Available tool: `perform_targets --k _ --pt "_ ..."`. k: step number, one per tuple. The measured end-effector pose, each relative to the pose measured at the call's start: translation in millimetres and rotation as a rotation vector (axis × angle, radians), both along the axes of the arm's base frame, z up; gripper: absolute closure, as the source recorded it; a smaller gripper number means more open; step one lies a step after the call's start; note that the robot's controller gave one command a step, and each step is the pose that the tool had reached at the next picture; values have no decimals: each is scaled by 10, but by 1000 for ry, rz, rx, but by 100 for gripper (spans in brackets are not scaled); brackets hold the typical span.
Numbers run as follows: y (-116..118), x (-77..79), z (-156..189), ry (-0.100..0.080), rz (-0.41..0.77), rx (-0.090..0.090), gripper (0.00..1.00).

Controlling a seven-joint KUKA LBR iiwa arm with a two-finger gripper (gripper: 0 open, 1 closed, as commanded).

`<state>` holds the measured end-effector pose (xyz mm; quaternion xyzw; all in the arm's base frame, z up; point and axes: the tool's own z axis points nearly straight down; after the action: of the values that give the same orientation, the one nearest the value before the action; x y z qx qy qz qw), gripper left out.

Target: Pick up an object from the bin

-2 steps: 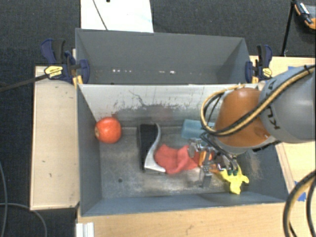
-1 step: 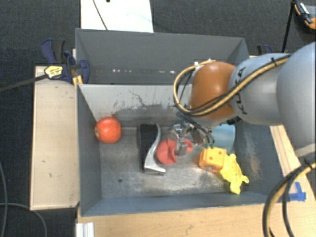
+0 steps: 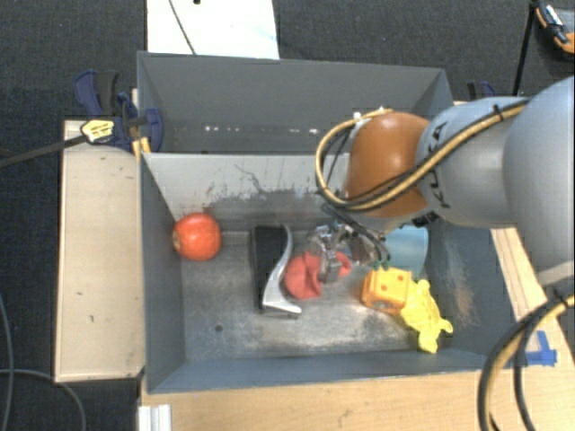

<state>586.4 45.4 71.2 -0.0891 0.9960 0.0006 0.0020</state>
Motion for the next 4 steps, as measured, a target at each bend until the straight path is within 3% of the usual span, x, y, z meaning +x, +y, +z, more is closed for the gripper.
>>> perform_targets --k 1,2,3,4 --pt "22 -47 531 8 2 -1 100" --pt "82 -29 672 -13 10 0 100" --pt "-60 -87 929 11 17 -1 100" --pt "68 -77 707 -10 17 0 100"
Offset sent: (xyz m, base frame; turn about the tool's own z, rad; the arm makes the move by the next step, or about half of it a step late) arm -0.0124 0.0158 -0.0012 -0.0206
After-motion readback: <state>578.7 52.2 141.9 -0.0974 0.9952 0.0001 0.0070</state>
